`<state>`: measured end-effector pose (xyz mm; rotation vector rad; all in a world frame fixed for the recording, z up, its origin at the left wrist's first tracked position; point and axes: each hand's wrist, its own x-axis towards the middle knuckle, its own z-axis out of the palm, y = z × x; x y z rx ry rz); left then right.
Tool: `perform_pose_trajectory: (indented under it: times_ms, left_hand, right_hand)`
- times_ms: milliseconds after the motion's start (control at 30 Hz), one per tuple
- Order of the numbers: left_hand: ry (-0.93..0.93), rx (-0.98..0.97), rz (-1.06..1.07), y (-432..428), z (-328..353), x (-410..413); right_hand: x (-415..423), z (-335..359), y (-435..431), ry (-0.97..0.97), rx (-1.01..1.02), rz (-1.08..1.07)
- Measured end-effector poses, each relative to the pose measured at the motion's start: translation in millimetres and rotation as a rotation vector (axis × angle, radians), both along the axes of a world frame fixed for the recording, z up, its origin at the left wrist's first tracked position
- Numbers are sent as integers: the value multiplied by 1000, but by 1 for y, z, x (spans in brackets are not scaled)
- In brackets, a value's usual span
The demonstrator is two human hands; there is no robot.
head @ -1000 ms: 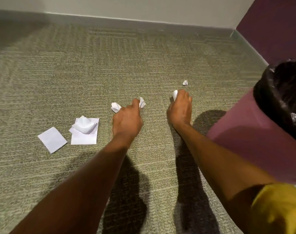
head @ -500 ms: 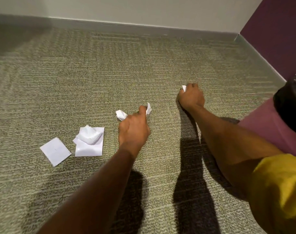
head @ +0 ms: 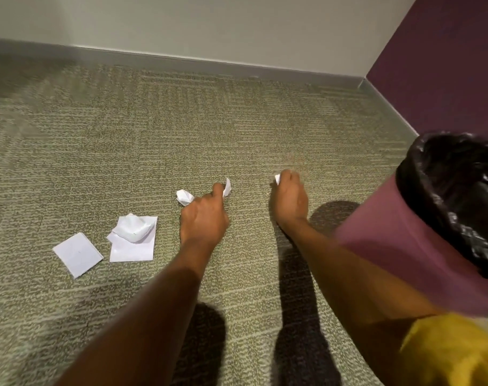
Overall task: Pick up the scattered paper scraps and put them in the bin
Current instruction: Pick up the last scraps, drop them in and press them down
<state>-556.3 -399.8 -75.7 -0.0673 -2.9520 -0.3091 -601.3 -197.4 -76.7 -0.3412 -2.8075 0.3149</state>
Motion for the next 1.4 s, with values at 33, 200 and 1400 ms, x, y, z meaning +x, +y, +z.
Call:
perform_pose_trajectory:
  times_ms: [33,200,1400]
  left_hand:
    - [-11,13,-1,0,1,1]
    - [-25,143,-50,-3,6,5]
    - [-510,1607,-98,70,238,193]
  right_hand:
    - [15,1,-3,-3,-5,27]
    - [87,0,-16,-50,-21,104]
    - [239,224,-42,224,-1864,-112]
